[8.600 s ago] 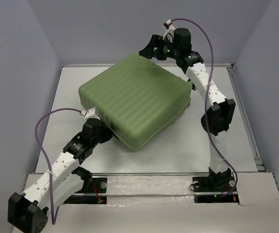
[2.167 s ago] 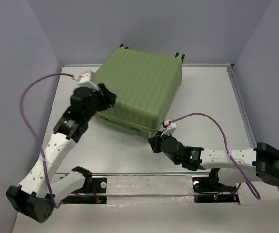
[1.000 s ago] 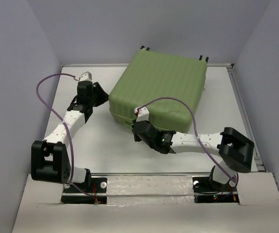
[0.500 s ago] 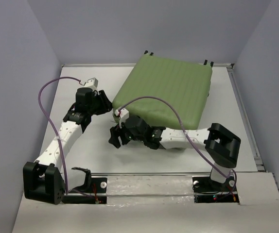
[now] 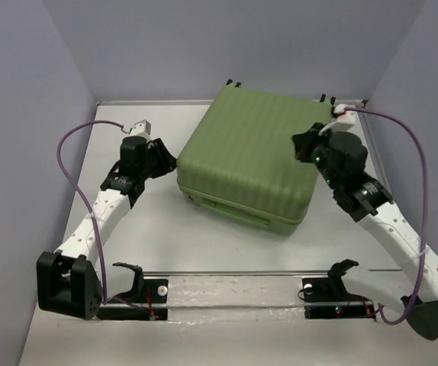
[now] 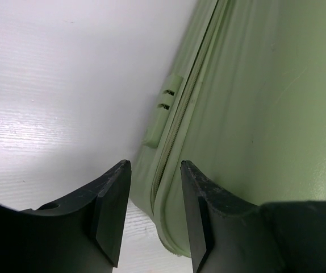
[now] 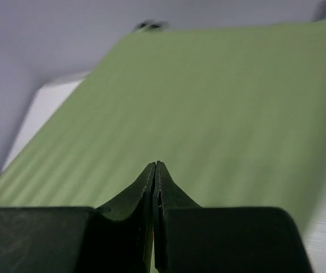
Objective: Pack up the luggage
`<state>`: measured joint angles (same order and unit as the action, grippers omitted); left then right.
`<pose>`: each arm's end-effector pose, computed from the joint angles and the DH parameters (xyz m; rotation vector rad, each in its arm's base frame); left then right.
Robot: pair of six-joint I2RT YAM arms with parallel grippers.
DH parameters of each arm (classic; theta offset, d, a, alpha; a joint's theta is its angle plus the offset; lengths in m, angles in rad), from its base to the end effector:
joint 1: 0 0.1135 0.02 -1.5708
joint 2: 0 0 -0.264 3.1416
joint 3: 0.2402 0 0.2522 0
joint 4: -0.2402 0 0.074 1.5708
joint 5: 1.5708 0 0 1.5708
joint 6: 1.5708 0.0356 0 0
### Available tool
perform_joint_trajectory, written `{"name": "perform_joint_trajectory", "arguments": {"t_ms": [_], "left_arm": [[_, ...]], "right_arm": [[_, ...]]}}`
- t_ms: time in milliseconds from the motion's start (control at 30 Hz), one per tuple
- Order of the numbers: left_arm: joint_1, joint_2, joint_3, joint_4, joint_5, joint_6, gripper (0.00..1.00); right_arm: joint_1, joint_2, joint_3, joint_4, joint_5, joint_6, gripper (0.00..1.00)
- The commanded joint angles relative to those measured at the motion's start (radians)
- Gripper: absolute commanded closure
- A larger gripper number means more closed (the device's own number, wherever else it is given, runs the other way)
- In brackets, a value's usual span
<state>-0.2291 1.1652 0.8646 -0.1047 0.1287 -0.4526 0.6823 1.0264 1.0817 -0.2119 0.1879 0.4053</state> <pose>0.2600 -0.0653 0.2978 -0.1397 2.0124 -0.5665 0.1844 0.1412 0.3958 -0.1027 1.7643 0.6368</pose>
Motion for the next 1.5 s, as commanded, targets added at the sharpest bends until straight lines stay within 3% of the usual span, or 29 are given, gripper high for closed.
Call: {"name": "perform_joint_trajectory", "arguments": {"t_ms": [0, 67, 167, 267, 400, 633, 667, 833, 967, 1000, 1033, 1167, 1300, 1467], "left_arm": [[-0.016, 0.024, 0.042, 0.097, -0.066, -0.073, 0.48], [-0.006, 0.04, 0.037, 0.152, -0.165, -0.093, 0.47], [0.033, 0.094, 0.053, 0.172, -0.169, -0.109, 0.45], [0.056, 0.207, 0.097, 0.18, -0.133, -0.107, 0.44], [0.019, 0.222, 0.062, 0.227, -0.067, -0.118, 0.45], [-0.078, 0.094, -0.143, 0.309, -0.038, -0.149, 0.45], [-0.105, 0.047, -0.195, 0.315, -0.055, -0.155, 0.46], [-0.211, -0.134, -0.283, 0.246, -0.182, -0.146, 0.46], [-0.315, -0.332, -0.343, 0.16, -0.261, -0.19, 0.47], [-0.334, -0.357, -0.358, 0.152, -0.264, -0.204, 0.47], [-0.367, -0.378, -0.381, 0.146, -0.273, -0.228, 0.48], [-0.441, -0.447, -0.418, 0.12, -0.3, -0.273, 0.49], [-0.48, -0.463, -0.398, 0.122, -0.32, -0.285, 0.5], [-0.513, -0.409, -0.322, 0.155, -0.316, -0.271, 0.5]], "right_arm": [[-0.35, 0.001, -0.012, -0.142, 0.182, -0.017, 0.93], [-0.558, 0.036, -0.019, -0.144, 0.092, 0.006, 0.93], [-0.667, 0.139, -0.022, -0.12, 0.062, 0.01, 0.93], [-0.699, 0.237, -0.017, -0.107, 0.036, 0.026, 0.93], [-0.699, 0.331, -0.023, -0.058, -0.068, 0.041, 0.93], [-0.699, 0.582, 0.102, 0.052, -0.572, 0.044, 0.93], [-0.658, 0.622, 0.178, 0.046, -0.666, 0.027, 0.92], [-0.48, 0.888, 0.533, -0.107, -0.804, -0.063, 0.89], [-0.354, 1.158, 0.875, -0.197, -0.938, -0.028, 0.73], [-0.354, 1.198, 0.949, -0.211, -0.947, -0.011, 0.65], [-0.343, 1.233, 1.075, -0.221, -0.955, 0.018, 0.44], [-0.343, 1.313, 1.25, -0.219, -0.935, 0.108, 0.13], [-0.343, 1.237, 1.247, -0.219, -0.881, 0.072, 0.01], [-0.343, 1.011, 1.152, -0.222, -0.768, -0.017, 0.0]]}}
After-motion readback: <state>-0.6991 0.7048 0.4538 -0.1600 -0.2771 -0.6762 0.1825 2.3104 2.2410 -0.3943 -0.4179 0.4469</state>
